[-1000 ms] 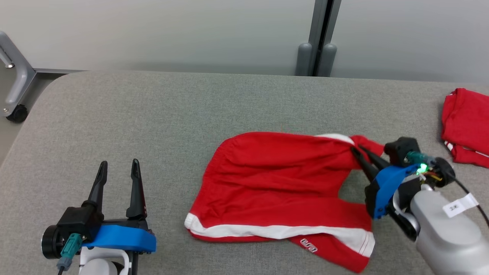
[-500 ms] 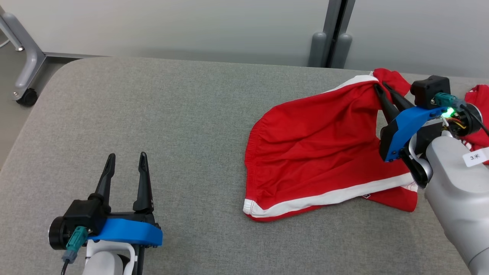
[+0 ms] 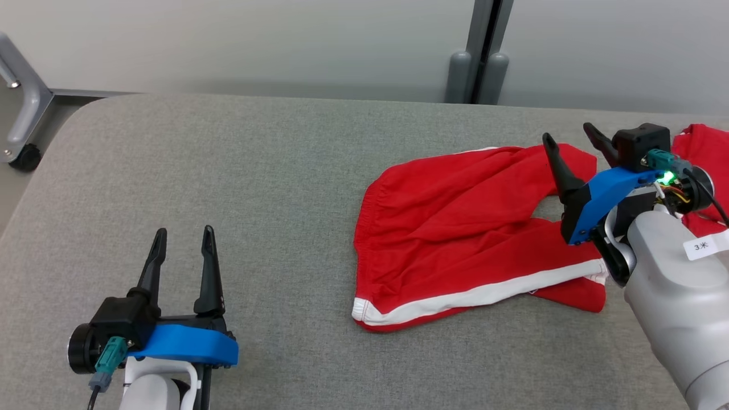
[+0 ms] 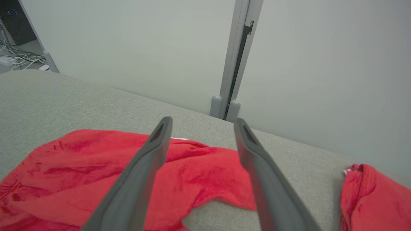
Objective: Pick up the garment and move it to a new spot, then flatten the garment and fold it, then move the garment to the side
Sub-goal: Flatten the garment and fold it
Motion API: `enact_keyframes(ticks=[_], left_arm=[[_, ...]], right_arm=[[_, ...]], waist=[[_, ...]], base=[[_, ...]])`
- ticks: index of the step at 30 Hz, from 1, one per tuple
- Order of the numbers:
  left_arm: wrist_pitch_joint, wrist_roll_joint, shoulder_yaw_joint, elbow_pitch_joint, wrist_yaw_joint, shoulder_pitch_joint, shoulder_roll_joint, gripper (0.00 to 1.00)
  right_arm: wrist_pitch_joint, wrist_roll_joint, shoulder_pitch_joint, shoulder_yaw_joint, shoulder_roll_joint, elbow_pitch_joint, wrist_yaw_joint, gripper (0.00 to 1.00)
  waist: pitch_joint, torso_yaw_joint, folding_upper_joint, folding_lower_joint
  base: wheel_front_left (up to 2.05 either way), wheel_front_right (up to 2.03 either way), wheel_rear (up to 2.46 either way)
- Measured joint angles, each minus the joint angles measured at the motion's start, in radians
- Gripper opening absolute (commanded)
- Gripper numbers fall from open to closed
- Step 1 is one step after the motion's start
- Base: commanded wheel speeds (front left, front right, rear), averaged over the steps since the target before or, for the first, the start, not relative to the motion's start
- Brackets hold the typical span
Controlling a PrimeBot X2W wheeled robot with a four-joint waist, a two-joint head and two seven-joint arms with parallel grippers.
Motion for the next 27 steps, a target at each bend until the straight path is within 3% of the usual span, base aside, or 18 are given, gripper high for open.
enact_keyframes(ticks=[5,12,27], left_arm=[[0.000,0.012,0.018,-0.005,0.000,0.024,0.000,1.00],[0.000,0.026,0.045,-0.014,0.000,0.064,0.000,1.00],[0.000,0.052,0.065,-0.021,-0.001,0.093,0.005,1.00]], right_arm=[[-0.005,-0.008,0.070,-0.061,-0.021,-0.159,0.000,1.00],[-0.005,-0.054,0.304,-0.202,-0.014,-0.408,0.000,1.00],[0.035,-0.203,0.752,-0.416,0.174,-0.807,0.000,1.00]], waist=[[-0.028,-0.035,0.0000,-0.0001],[-0.065,-0.085,0.0000,-0.0002],[-0.097,-0.127,0.0000,-0.0003]], base=[[0.00,0.00,0.00],[0.00,0.00,0.00],[0.00,0.00,0.00]])
